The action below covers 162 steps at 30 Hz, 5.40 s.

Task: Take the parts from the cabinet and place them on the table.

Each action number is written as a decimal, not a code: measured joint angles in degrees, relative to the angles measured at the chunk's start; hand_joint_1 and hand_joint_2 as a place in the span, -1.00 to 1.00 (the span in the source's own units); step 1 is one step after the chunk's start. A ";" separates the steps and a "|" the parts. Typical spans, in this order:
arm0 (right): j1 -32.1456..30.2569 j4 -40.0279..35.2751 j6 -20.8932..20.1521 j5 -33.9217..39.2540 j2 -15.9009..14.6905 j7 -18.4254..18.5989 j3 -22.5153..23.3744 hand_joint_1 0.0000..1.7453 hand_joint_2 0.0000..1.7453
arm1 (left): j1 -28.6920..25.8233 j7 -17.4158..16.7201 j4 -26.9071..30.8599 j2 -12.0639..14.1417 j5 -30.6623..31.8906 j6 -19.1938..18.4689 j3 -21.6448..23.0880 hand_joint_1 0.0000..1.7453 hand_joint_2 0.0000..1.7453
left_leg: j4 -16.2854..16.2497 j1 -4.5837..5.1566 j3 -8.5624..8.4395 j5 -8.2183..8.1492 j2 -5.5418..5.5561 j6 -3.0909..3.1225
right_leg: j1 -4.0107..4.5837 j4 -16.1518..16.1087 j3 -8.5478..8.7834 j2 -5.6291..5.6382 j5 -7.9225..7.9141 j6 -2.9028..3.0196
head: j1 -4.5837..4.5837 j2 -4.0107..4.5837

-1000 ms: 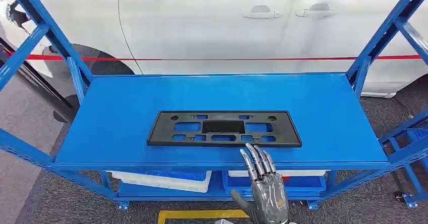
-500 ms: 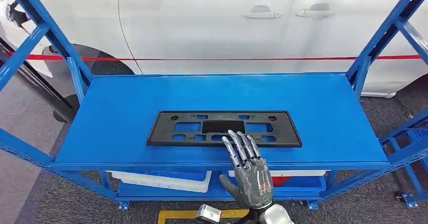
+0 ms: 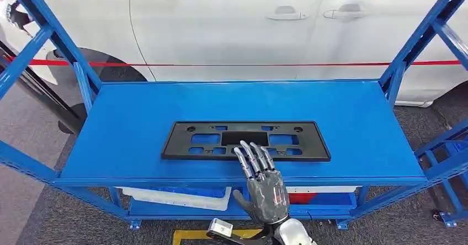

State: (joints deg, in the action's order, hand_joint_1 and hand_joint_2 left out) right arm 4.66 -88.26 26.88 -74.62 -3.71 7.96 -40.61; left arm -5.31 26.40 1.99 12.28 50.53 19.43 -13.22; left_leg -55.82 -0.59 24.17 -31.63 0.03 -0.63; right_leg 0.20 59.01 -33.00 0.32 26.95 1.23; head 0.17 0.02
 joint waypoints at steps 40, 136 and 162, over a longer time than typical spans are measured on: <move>13.40 10.12 -9.18 -0.31 4.06 1.14 -2.08 -1.00 1.00 | 0.33 -0.68 2.32 1.42 -9.22 -4.37 2.93 -1.00 -1.00 | -0.01 0.01 -0.01 0.01 0.03 -0.01 | 0.00 0.00 0.02 0.00 -0.01 0.00 | 0.04 -0.02; 1.24 1.27 0.22 10.24 -3.89 -4.05 17.07 1.00 1.00 | 0.16 2.54 0.76 1.92 -31.87 -2.32 18.65 -1.00 -1.00 | 0.01 0.05 -0.53 -0.05 0.05 0.09 | -0.04 -0.45 0.79 -0.04 -0.09 -0.16 | 0.04 -0.02; -20.35 -40.18 -14.03 71.71 -15.08 -28.02 28.96 1.00 1.00 | -11.60 12.98 18.74 1.25 -47.65 -19.65 20.54 -1.00 1.00 | 0.03 0.04 -0.30 -0.22 0.05 0.24 | -0.01 -0.49 0.55 -0.04 0.06 -0.35 | 0.02 0.00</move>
State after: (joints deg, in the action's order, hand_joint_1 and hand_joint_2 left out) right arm -15.68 -128.43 12.85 -2.91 -18.80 -20.07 -11.65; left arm -16.91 39.39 20.73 13.53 2.88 -0.22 7.32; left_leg -55.79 -0.55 23.87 -31.85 0.07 -0.39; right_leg 0.19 58.52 -32.45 0.28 27.01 0.88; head 0.20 0.02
